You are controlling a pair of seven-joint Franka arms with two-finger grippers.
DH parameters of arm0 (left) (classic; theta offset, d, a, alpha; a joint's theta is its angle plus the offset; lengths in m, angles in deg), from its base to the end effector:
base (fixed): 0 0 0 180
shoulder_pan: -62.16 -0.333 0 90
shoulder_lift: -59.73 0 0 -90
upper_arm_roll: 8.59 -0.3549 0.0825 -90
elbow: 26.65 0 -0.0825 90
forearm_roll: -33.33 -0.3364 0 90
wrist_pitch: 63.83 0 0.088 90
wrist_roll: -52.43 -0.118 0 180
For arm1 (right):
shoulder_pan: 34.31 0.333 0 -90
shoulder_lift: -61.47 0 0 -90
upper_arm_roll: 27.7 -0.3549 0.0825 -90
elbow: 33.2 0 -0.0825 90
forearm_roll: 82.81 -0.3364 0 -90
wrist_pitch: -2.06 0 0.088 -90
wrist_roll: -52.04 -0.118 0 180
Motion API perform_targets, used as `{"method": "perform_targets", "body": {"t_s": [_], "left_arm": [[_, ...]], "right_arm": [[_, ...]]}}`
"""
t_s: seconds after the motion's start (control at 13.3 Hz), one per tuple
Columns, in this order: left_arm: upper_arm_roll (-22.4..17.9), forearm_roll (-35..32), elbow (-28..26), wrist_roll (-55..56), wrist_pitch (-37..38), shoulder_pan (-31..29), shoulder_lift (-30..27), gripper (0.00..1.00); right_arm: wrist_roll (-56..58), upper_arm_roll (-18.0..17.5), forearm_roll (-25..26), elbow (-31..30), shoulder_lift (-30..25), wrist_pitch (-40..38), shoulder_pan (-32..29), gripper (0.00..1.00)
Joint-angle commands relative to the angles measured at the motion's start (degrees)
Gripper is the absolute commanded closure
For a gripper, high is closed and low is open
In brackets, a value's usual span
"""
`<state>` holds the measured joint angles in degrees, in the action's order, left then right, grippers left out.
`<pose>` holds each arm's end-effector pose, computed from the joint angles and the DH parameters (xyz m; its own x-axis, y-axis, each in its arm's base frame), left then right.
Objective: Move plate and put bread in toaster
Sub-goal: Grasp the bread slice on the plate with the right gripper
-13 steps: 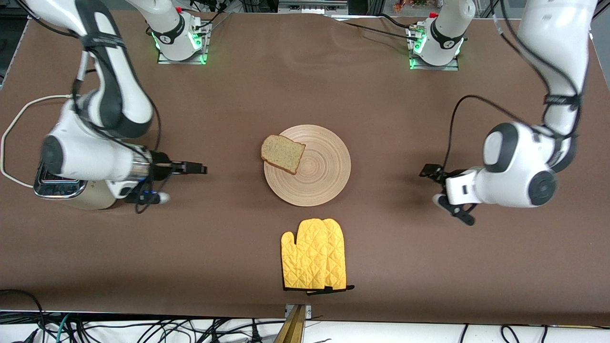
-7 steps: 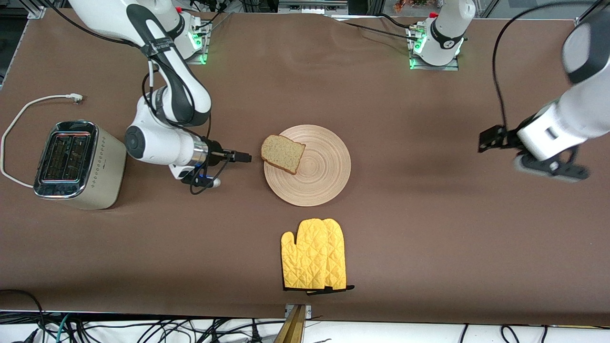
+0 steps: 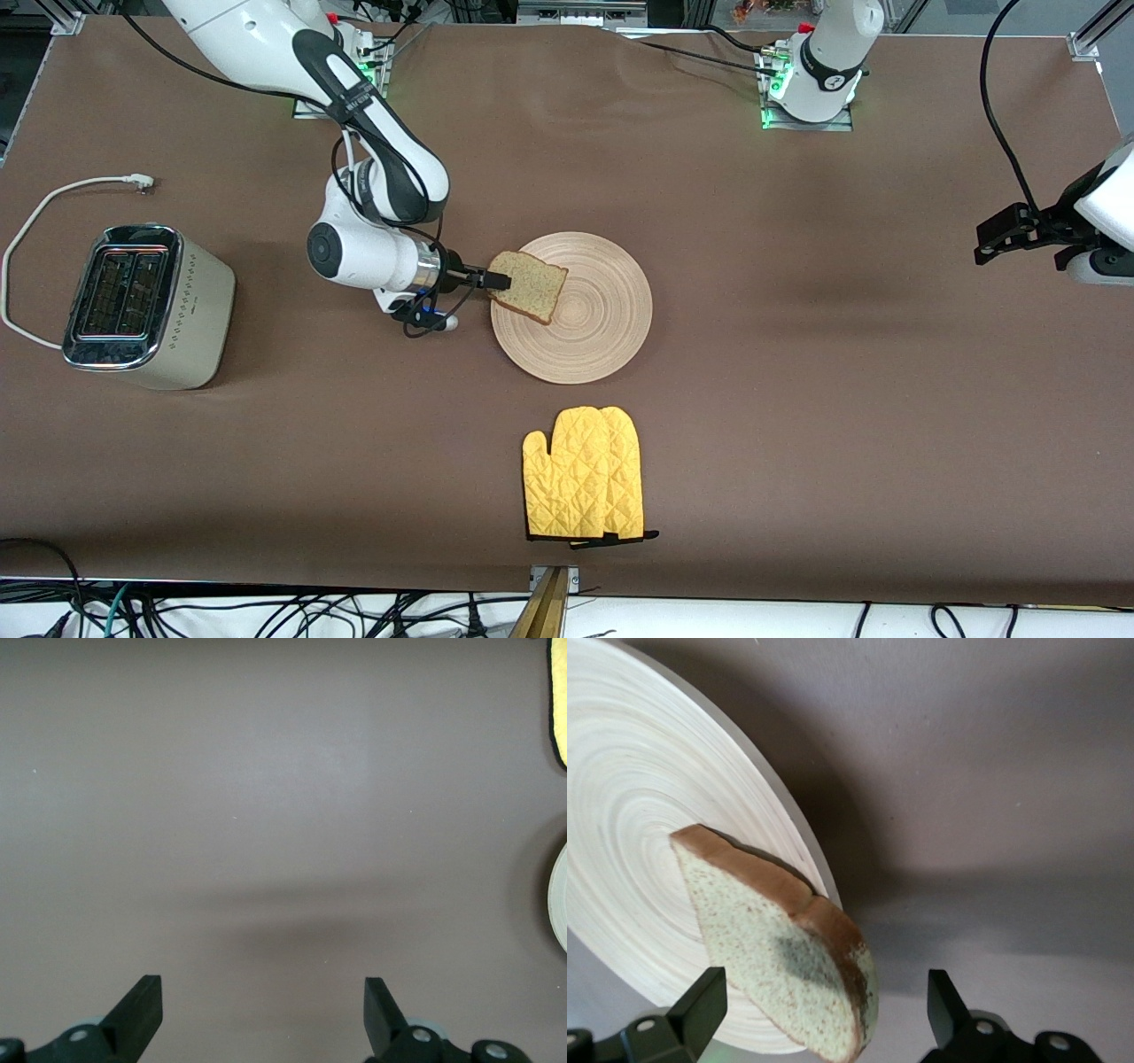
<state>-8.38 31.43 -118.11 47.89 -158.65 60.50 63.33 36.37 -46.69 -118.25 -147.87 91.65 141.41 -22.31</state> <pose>0.5342 0.0172 0.6162 0.9984 -0.0566 -0.0068 -0.0568 -0.9979 -0.0324 0.5102 0.2980 0.2620 0.9220 -0.1757 -0.3451 -0.3125 -0.8638 -0.3952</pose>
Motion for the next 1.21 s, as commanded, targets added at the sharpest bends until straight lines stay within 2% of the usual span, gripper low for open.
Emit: {"method": "perform_targets", "body": {"t_s": [0.0,0.08,0.15,0.23,0.53,0.6,0.68,0.98,1.13], "left_arm": [[0.7,-1.1,-1.2,1.0,0.9,0.2,-2.0,0.00],[0.7,-1.1,-1.2,1.1,0.9,0.2,-2.0,0.00],[0.6,-1.0,-0.9,1.0,0.9,0.3,-2.0,0.00],[0.6,-0.9,-0.7,0.9,0.9,0.2,-2.0,0.00],[0.8,-0.6,-0.4,1.1,0.9,0.4,-2.0,0.00],[0.8,-0.7,-0.4,1.1,0.9,0.6,-2.0,0.00],[0.8,-0.7,-0.4,1.0,0.9,0.7,-2.0,0.00],[0.8,-0.6,-0.4,1.0,0.9,0.8,-2.0,0.00],[0.7,-0.7,-0.4,0.6,0.9,0.4,-2.0,0.00]], "right_arm": [[-0.6,-0.6,-1.2,-0.7,0.7,1.5,0.2,0.00],[-1.2,-0.6,-1.2,-0.7,0.6,1.0,0.2,0.06],[-2.2,-0.6,-1.2,-0.6,0.2,0.7,0.1,0.30],[-2.8,-0.5,-1.2,-0.5,-0.1,0.6,0.1,0.50],[-4.0,-0.5,-1.1,-0.4,-1.1,-1.0,0.1,0.87],[-4.0,-0.5,-1.1,-0.3,-1.3,-1.0,0.1,0.94],[-4.0,-0.5,-1.1,-0.3,-1.4,-1.0,0.1,1.00],[-3.8,-0.4,-1.1,0.1,-2.7,-1.3,0.1,1.00],[-3.8,1.7,-0.9,1.9,-5.7,-7.4,-0.1,1.00]]}}
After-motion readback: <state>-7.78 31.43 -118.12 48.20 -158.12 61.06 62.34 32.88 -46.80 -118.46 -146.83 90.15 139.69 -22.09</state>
